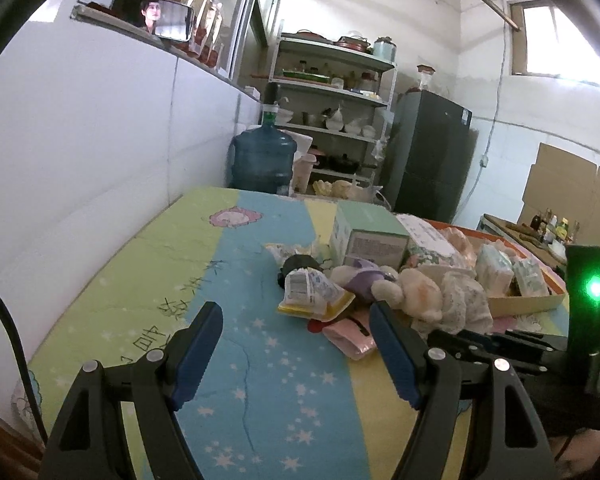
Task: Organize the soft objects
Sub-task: 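Lower the right gripper onto the floral-dress doll and close on its dress, then lift the doll with the right gripper while the left gripper grasps the white plush with purple ribbon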
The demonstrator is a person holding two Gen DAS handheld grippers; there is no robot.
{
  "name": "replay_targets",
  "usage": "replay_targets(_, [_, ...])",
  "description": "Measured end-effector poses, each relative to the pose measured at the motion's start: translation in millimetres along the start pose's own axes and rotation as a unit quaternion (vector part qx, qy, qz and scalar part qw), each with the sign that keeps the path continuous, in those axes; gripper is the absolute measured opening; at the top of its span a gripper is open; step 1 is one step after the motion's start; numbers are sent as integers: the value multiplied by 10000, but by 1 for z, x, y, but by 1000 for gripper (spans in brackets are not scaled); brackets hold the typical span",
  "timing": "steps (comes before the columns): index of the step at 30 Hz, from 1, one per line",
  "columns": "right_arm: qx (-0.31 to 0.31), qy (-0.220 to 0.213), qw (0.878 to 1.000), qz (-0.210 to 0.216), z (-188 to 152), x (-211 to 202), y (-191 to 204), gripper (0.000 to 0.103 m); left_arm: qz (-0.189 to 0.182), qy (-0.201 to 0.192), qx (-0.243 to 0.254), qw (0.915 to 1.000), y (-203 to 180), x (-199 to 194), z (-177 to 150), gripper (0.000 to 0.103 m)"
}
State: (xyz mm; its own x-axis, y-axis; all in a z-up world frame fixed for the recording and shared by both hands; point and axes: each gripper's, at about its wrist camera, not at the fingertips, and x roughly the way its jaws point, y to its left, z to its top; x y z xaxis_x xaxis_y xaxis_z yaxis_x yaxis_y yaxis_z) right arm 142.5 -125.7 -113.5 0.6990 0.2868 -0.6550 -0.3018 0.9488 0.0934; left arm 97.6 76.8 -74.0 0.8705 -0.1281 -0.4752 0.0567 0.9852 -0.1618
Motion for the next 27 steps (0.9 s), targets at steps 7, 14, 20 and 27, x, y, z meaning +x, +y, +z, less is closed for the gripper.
replay_targets(7, [180,-103,9994,267,-7,-10,-10,7,-254,191,121,9994,-2,12,-3,75])
replay_targets(14, [239,-280,9981,492,-16,-36,-15,6,-1188,604,717,9885,-7,29,12,75])
replay_targets(20, [305,-490,9968,545,-22,-61,-20,6,-1504,564,583,9853,-20,30,18,75])
replay_targets(27, [431,-701,9954,496,-25,-83,-35,7,-1077,493,426,9920,-48,49,14,75])
